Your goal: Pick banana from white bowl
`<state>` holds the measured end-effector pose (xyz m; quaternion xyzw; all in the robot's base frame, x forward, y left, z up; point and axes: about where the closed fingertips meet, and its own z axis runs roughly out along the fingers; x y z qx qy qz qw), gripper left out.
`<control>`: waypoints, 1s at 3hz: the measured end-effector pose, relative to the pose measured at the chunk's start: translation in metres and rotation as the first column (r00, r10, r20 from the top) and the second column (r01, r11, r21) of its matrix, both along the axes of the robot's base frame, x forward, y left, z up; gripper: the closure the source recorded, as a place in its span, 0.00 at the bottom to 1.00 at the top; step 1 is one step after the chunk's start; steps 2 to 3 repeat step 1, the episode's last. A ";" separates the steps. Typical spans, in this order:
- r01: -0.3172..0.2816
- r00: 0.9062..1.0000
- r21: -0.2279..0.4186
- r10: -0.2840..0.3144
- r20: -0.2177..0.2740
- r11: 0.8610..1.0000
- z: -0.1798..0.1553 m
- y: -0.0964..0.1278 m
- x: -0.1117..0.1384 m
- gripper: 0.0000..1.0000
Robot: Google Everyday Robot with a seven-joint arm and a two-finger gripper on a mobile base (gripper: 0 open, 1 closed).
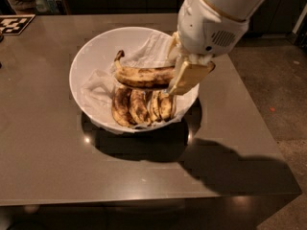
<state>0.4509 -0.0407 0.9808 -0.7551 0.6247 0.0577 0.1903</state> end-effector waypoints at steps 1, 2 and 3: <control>-0.049 0.998 0.002 0.049 0.041 0.999 0.010 -0.005 -0.023 1.00; -0.049 0.998 0.002 0.049 0.041 0.999 0.010 -0.005 -0.023 1.00; -0.049 0.998 0.002 0.049 0.041 0.999 0.010 -0.005 -0.023 1.00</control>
Offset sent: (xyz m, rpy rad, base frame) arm 0.0000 0.0000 0.0000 0.0000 0.0000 0.0000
